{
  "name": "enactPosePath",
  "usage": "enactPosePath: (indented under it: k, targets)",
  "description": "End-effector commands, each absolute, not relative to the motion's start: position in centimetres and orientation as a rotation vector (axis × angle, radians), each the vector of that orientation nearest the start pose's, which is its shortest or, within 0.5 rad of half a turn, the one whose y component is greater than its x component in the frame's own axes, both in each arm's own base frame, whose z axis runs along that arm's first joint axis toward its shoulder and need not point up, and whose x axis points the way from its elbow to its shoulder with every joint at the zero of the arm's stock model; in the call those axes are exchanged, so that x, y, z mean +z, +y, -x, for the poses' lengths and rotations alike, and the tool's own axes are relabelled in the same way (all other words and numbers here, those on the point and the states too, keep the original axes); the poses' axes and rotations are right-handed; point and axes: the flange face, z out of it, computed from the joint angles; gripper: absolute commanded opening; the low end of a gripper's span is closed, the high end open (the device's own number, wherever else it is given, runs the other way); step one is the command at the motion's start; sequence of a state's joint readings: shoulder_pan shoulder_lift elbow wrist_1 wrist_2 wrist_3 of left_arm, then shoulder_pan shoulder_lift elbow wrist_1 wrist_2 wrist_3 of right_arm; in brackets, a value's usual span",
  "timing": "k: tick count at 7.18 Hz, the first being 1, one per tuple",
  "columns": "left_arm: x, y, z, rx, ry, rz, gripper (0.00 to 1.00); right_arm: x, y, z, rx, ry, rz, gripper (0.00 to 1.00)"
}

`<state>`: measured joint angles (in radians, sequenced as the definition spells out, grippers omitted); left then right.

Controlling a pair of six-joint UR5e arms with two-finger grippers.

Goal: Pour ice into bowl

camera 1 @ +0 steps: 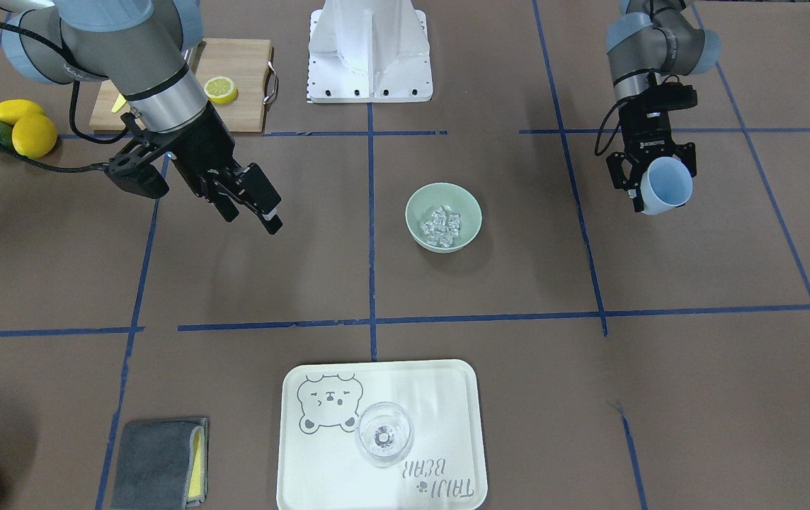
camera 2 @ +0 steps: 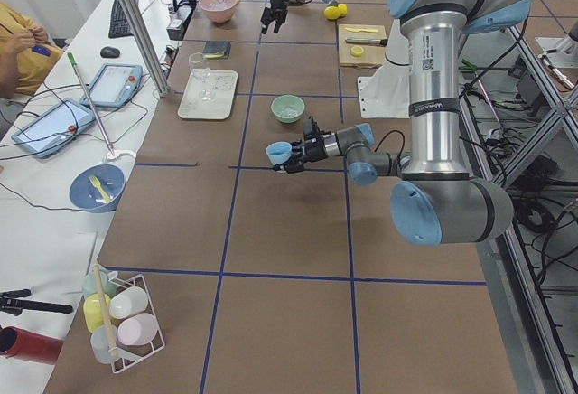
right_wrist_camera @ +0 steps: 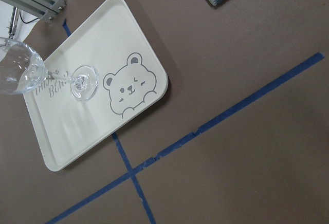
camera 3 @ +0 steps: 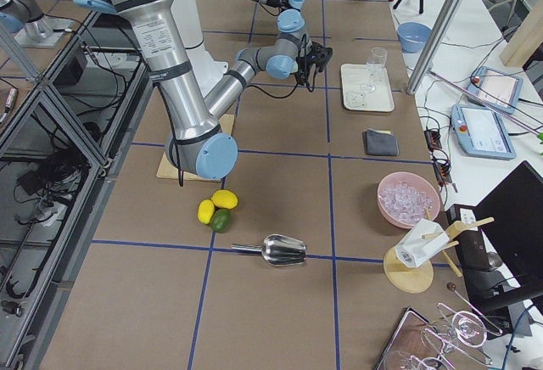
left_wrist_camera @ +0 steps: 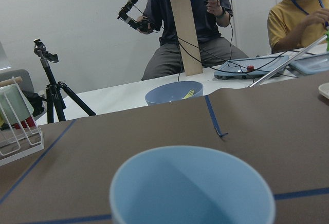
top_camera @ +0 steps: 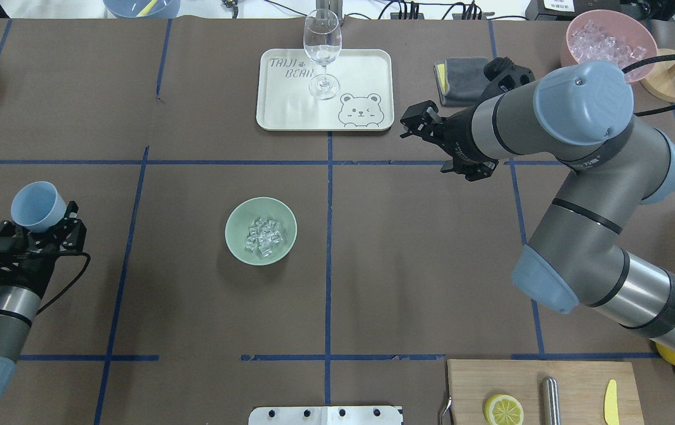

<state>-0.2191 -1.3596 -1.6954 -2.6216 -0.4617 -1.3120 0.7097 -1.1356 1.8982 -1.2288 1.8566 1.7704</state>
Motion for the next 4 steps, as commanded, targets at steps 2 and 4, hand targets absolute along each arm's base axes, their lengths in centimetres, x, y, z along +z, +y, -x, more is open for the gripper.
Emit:
enactPosePath:
  k: [2, 4]
  targets:
    - [63.4, -29.7, -30.9, -0.465, 0.571, -1.265, 0.00, 22.1, -46.1, 37.5, 0.646, -1.168, -0.037, 1.00]
    - [64.5, -29.9, -32.0, -0.457, 0.567, -1.262, 0.00, 22.0, -46.0, 37.3, 0.646, -1.169, -0.039, 1.00]
